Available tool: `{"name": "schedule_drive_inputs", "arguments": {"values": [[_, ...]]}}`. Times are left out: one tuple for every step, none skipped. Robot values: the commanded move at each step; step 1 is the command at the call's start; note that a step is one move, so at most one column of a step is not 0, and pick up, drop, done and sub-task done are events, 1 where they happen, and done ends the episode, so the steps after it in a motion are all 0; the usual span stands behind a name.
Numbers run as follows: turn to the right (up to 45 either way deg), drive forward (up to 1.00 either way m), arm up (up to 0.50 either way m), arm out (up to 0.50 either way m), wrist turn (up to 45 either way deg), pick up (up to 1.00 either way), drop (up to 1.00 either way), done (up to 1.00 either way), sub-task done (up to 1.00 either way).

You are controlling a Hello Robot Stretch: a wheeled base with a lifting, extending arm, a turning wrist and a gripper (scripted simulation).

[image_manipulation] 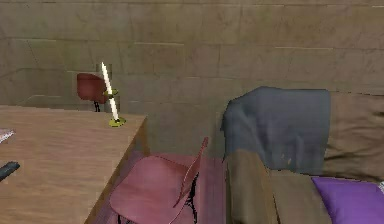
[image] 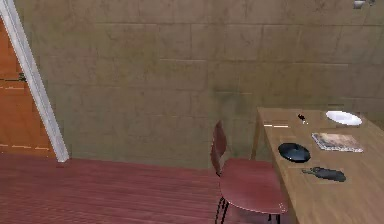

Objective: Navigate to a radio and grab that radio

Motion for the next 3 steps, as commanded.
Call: {"name": "schedule_drive_inputs", "arguments": {"values": [[9.0,0.00,0.00,0.00,0.0,0.00,0.00,0.00,0.00],[0.0,0.50,0.00,0.00,0.0,0.00,0.00,0.00,0.00],[-27.0,0.00,0.00,0.00,0.0,0.00,0.00,0.00,0.00]]}}
